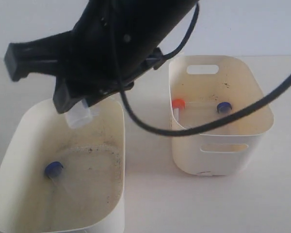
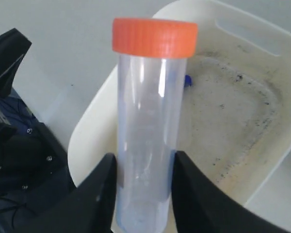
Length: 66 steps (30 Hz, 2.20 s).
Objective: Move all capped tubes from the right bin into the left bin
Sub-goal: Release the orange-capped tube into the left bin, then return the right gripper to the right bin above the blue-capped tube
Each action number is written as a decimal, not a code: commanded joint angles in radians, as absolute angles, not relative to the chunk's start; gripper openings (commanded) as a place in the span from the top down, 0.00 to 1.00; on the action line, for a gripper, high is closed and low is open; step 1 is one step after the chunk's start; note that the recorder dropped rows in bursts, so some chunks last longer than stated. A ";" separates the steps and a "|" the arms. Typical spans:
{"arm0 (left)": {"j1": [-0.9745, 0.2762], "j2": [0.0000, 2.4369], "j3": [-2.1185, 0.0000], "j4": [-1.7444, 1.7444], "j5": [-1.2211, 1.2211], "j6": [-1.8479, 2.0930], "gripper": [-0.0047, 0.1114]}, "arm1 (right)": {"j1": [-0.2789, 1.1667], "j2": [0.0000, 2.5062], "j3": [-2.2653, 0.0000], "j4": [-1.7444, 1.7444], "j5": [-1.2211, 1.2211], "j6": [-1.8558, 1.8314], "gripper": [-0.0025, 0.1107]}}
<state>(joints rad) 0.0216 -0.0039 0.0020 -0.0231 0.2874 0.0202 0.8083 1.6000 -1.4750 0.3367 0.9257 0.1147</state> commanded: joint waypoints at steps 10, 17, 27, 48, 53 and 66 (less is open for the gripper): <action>0.025 0.000 0.000 -0.026 0.282 0.016 0.92 | 0.926 1.796 -1.478 0.310 0.846 0.148 0.90; 0.025 0.000 0.000 -0.026 0.282 0.016 0.92 | 0.926 1.827 -1.478 0.285 0.821 0.152 0.50; 0.025 0.000 0.000 -0.026 0.282 0.016 0.92 | 0.880 1.733 -1.478 -0.324 0.962 0.434 0.61; 0.025 0.000 0.000 -0.026 0.282 0.016 0.92 | 0.409 1.873 -1.478 -0.246 1.046 0.448 0.98; 0.025 0.000 0.000 -0.026 0.282 0.016 0.92 | 0.404 1.922 -1.478 -0.246 1.034 0.461 0.98; 0.025 0.000 0.000 -0.026 0.280 0.016 0.92 | 0.346 1.945 -1.478 -0.133 0.969 0.413 0.98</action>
<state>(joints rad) 0.0216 -0.0039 0.0020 -0.0231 0.2850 0.0202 0.3533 1.9481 -1.4750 -0.1462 0.9906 0.4341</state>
